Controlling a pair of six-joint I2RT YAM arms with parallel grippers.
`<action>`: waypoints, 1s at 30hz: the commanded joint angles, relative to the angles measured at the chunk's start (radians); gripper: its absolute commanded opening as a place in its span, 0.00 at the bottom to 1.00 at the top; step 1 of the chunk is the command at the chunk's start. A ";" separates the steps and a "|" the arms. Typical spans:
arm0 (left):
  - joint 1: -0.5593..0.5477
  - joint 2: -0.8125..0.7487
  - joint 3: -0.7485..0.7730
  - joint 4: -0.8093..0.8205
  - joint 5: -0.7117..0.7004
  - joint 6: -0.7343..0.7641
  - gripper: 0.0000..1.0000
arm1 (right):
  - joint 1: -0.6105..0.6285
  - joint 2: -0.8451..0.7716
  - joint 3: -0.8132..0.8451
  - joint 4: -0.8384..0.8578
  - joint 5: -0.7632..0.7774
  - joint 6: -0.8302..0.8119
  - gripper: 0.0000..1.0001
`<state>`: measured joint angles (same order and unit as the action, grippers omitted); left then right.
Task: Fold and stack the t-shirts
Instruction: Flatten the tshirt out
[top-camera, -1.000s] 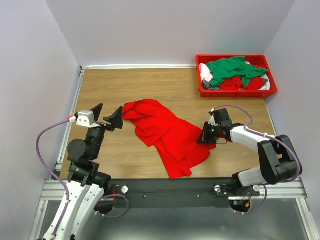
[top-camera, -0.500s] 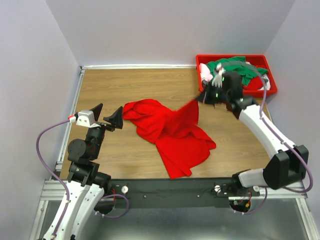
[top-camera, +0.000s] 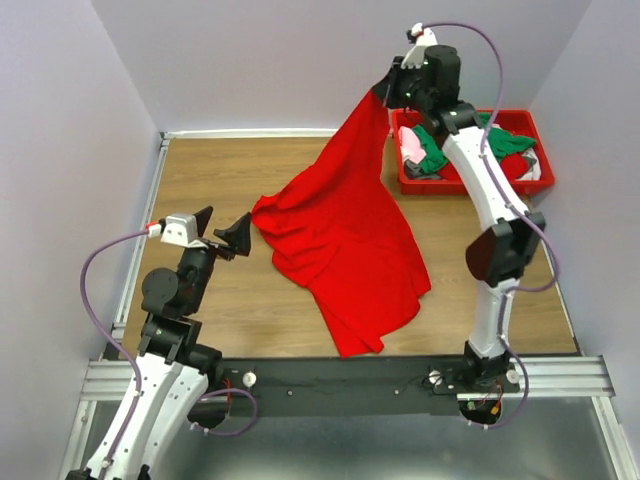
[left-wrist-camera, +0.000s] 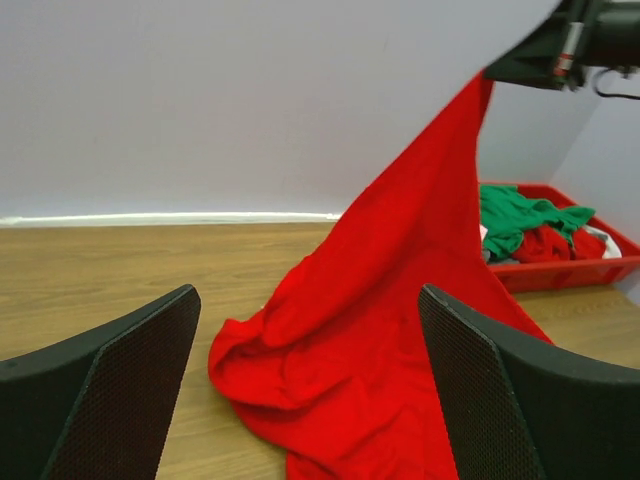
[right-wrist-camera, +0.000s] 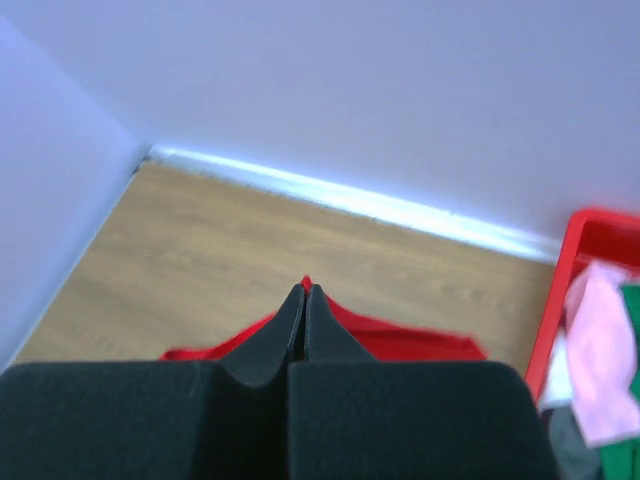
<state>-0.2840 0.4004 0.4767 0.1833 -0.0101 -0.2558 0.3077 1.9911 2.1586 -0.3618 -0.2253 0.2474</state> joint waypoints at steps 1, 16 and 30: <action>-0.006 0.032 0.016 0.005 0.061 -0.019 0.97 | 0.040 0.196 0.199 -0.009 0.101 -0.111 0.01; -0.015 0.257 0.125 -0.171 0.177 -0.085 0.95 | 0.133 -0.151 -0.409 0.004 0.334 -0.091 0.60; -0.398 0.915 0.569 -0.542 -0.048 -0.134 0.93 | 0.133 -0.699 -1.327 0.004 0.262 0.174 0.59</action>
<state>-0.6231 1.1950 0.9306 -0.2176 0.0662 -0.3630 0.4377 1.3727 0.9096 -0.3485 0.0498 0.3470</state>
